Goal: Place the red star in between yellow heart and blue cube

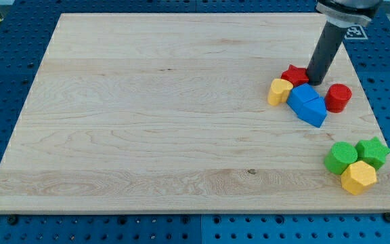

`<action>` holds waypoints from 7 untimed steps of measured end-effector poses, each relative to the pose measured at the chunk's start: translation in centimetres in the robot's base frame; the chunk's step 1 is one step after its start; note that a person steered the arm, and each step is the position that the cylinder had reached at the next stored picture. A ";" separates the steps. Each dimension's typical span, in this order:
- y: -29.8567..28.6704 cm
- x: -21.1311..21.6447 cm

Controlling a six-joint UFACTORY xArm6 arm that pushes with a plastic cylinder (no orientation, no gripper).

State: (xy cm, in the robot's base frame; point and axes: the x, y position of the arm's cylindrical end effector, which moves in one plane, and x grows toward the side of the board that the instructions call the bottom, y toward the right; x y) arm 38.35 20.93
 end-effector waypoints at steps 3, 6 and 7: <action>-2.9 -5.7; -3.6 -0.4; -4.1 -0.4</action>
State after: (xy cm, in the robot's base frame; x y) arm 37.95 16.83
